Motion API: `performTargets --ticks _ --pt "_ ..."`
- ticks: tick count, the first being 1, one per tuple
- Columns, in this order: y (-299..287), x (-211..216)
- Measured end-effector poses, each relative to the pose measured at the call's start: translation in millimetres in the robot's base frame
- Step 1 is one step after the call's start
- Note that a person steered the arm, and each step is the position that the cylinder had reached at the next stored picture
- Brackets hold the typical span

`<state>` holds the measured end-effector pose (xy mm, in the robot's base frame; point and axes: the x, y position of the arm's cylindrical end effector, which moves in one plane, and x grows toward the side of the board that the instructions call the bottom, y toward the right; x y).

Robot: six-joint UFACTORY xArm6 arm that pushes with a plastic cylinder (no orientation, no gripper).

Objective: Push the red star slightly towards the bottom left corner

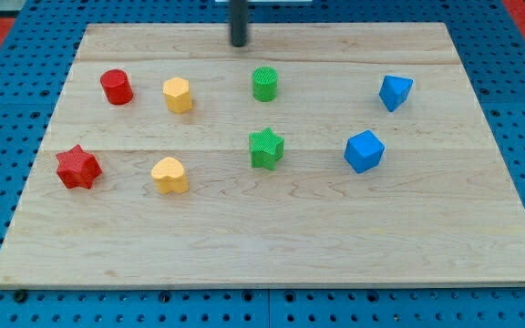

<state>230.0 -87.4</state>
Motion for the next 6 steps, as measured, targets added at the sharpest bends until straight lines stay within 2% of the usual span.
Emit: performTargets --ticks 1,2,3,4,6 --pt "-95 -15" --pt "-167 -9" --pt "-180 29" --pt "-190 87" --pt "-190 159"
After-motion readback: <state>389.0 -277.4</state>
